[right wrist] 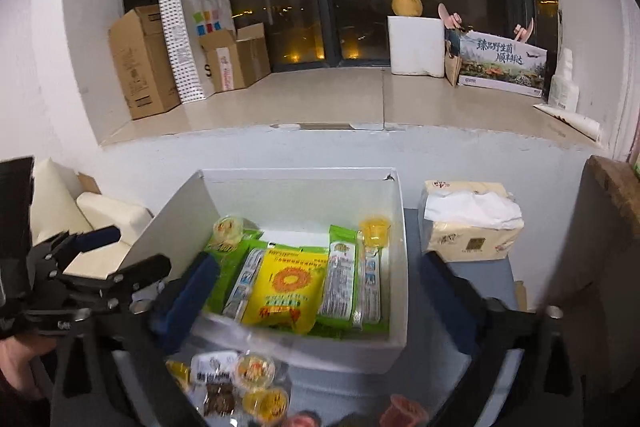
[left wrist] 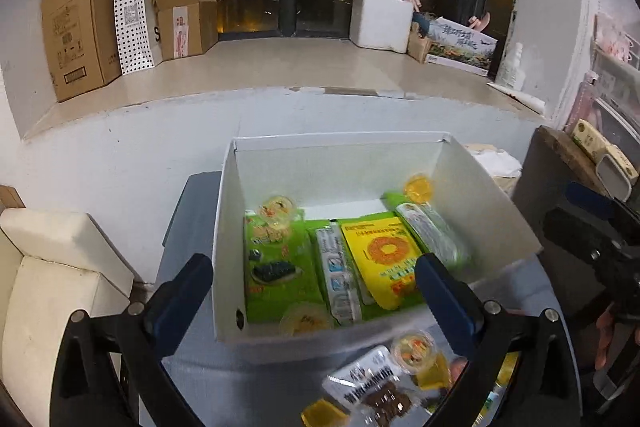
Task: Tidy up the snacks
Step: 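Withdraw both grippers from the box back over the remaining snacks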
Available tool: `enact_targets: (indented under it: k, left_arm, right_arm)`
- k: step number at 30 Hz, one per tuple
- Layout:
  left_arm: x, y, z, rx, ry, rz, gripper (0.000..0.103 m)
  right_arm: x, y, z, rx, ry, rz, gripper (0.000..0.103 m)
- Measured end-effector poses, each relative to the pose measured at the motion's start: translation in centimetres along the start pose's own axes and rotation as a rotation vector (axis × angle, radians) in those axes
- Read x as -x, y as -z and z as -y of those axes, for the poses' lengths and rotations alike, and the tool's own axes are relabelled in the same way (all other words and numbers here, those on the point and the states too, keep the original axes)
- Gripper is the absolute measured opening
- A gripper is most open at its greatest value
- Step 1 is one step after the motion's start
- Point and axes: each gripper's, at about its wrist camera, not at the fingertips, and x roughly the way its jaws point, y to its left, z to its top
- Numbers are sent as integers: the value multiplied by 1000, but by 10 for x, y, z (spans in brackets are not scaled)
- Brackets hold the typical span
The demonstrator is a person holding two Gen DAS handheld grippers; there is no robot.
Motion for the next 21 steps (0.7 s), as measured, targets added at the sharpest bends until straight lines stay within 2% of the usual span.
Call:
enact_targets:
  k: [3, 6, 10, 12, 17, 21]
  left_arm:
    - [23, 17, 6, 4, 16, 11, 103]
    - [49, 48, 16, -22, 29, 28, 103]
    - [77, 96, 25, -2, 58, 25, 103]
    - [87, 125, 30, 20, 80, 10, 103]
    - [97, 172, 43, 46, 89, -37, 103]
    - [104, 188, 53, 28, 83, -52, 103]
  right_arm:
    - [23, 14, -2, 16, -16, 23, 103]
    - [47, 37, -4, 33, -18, 24, 103]
    - [74, 82, 0, 1, -43, -2, 103]
    - [87, 109, 1, -12, -25, -15, 103]
    - [98, 158, 6, -90, -38, -68, 103]
    - [87, 173, 7, -103, -29, -106, 103]
